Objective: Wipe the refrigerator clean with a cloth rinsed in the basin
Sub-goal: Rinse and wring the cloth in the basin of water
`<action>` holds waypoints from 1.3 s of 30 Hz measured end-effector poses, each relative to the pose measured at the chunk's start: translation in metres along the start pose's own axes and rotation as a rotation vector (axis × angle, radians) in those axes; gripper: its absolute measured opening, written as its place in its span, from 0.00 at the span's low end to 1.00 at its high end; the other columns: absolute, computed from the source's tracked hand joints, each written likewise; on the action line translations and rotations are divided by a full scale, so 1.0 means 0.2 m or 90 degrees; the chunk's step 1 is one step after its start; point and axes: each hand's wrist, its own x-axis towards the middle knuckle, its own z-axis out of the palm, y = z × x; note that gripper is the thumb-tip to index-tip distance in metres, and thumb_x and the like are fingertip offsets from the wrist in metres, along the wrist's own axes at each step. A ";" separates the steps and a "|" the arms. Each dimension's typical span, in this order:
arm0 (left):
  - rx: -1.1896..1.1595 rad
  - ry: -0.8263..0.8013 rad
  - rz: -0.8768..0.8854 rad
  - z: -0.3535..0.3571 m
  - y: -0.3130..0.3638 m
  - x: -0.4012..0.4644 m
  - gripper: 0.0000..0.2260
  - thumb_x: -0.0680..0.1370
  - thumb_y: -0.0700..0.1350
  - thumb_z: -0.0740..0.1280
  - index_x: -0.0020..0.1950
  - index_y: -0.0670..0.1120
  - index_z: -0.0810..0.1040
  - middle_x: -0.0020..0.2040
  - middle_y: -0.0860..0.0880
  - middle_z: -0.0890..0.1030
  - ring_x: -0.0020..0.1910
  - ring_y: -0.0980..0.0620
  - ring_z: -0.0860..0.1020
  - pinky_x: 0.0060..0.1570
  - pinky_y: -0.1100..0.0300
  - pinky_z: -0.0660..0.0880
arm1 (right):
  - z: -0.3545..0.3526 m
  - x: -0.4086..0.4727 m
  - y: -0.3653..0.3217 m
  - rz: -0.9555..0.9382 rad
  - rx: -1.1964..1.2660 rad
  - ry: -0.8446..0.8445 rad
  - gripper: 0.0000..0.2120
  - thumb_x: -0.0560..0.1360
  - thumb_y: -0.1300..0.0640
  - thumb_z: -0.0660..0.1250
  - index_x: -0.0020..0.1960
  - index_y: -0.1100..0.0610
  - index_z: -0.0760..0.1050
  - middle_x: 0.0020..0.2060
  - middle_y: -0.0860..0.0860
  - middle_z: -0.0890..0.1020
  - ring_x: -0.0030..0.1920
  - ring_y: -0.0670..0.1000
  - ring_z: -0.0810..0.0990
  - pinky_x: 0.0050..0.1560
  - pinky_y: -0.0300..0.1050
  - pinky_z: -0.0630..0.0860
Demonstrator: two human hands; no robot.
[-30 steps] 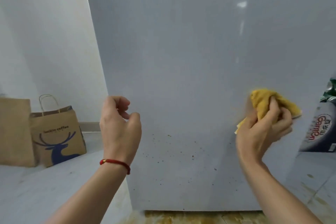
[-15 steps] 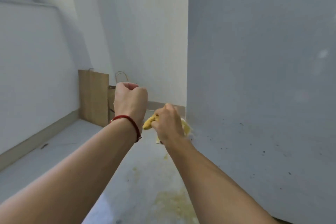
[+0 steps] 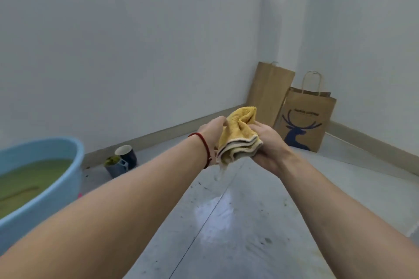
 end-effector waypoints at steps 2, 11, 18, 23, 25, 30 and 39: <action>0.006 -0.005 -0.006 -0.21 0.01 -0.01 0.07 0.81 0.47 0.67 0.49 0.43 0.76 0.42 0.42 0.81 0.33 0.48 0.80 0.32 0.56 0.82 | 0.14 0.06 0.05 0.001 0.005 -0.061 0.12 0.83 0.65 0.62 0.64 0.66 0.76 0.50 0.62 0.84 0.45 0.57 0.86 0.45 0.52 0.86; 0.176 0.082 -0.068 -1.37 -0.03 -0.18 0.09 0.80 0.44 0.69 0.57 0.41 0.80 0.46 0.45 0.86 0.38 0.51 0.85 0.42 0.58 0.83 | 0.90 0.19 0.41 -0.026 -0.235 -0.223 0.12 0.84 0.68 0.60 0.60 0.58 0.79 0.52 0.59 0.85 0.47 0.53 0.85 0.42 0.46 0.80; 0.233 0.047 -0.120 -2.09 -0.13 -0.44 0.12 0.74 0.46 0.72 0.51 0.38 0.85 0.49 0.41 0.87 0.45 0.47 0.86 0.50 0.54 0.83 | 1.33 0.17 0.56 -0.278 -0.600 -0.225 0.20 0.78 0.70 0.55 0.51 0.50 0.80 0.44 0.47 0.82 0.47 0.49 0.79 0.45 0.42 0.75; 0.077 0.083 0.011 -2.59 -0.07 -0.50 0.18 0.75 0.33 0.71 0.65 0.44 0.77 0.47 0.41 0.83 0.40 0.46 0.84 0.45 0.47 0.85 | 1.72 0.29 0.69 -0.472 -0.795 -0.230 0.16 0.79 0.64 0.57 0.59 0.47 0.75 0.48 0.48 0.78 0.47 0.54 0.75 0.43 0.49 0.68; 0.024 0.151 0.077 -2.78 -0.04 -0.49 0.24 0.76 0.29 0.67 0.69 0.47 0.72 0.45 0.41 0.80 0.33 0.47 0.81 0.33 0.52 0.83 | 1.91 0.34 0.74 -0.524 -0.816 -0.234 0.18 0.79 0.65 0.60 0.61 0.46 0.75 0.49 0.48 0.77 0.48 0.53 0.73 0.43 0.50 0.70; 0.250 0.257 0.020 -3.12 -0.26 -0.32 0.26 0.75 0.31 0.66 0.68 0.53 0.67 0.40 0.41 0.76 0.29 0.47 0.76 0.28 0.56 0.75 | 2.23 0.44 1.05 -0.404 -0.997 -0.462 0.26 0.71 0.72 0.65 0.61 0.49 0.79 0.56 0.50 0.77 0.58 0.55 0.76 0.55 0.53 0.75; 0.903 0.169 -0.222 -2.91 -0.67 0.04 0.33 0.73 0.78 0.44 0.77 0.70 0.60 0.82 0.46 0.52 0.79 0.35 0.48 0.71 0.29 0.53 | 2.37 0.51 1.57 0.024 -1.160 -0.491 0.26 0.84 0.37 0.54 0.80 0.42 0.62 0.78 0.56 0.66 0.77 0.62 0.64 0.78 0.61 0.61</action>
